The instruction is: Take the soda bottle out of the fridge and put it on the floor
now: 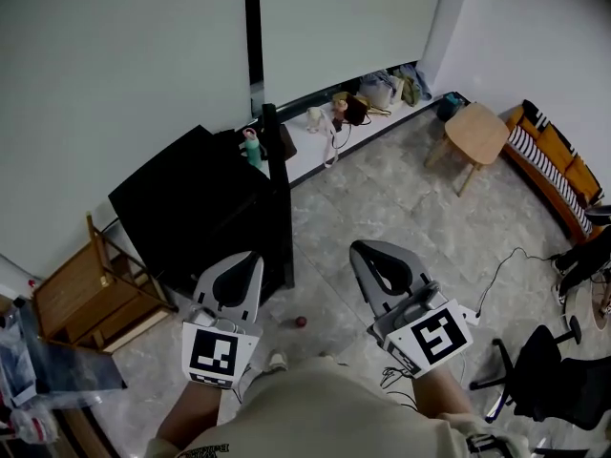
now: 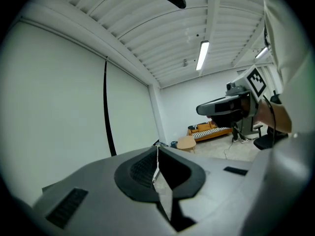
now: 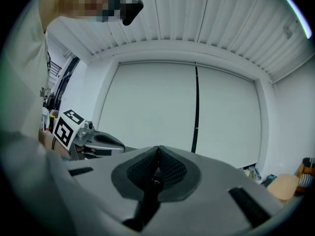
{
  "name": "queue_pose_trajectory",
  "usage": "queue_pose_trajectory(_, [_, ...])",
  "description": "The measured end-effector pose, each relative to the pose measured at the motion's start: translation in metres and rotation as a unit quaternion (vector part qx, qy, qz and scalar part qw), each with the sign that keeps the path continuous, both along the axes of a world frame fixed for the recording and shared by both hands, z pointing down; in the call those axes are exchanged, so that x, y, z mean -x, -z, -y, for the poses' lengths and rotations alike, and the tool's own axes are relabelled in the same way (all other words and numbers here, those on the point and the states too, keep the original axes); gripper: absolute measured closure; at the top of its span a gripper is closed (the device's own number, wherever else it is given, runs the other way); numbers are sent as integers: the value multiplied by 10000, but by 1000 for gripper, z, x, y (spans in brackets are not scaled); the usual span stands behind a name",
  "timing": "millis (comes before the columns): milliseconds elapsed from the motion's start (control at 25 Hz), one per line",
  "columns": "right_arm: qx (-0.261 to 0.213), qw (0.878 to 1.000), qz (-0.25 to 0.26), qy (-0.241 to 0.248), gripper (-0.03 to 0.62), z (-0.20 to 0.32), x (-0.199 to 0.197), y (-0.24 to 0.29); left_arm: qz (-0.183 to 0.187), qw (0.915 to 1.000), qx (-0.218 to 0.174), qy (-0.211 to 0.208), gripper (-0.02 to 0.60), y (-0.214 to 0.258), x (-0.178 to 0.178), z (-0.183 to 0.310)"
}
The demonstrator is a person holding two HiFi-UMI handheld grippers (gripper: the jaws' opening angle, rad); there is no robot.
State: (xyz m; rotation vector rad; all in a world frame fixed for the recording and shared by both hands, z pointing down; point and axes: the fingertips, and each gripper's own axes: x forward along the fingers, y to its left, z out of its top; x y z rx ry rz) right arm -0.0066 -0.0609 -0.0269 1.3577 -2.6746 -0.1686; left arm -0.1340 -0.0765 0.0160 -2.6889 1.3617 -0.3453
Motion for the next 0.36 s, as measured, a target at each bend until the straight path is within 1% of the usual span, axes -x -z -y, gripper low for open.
queue_pose_trajectory(80, [-24, 10000, 34, 5, 597, 4, -2, 0, -84, 10000, 27, 12, 571, 1, 2, 3])
queue_pose_trajectory(360, [-34, 9999, 131, 23, 597, 24, -5, 2, -7, 9999, -15, 112, 571, 4, 4, 20])
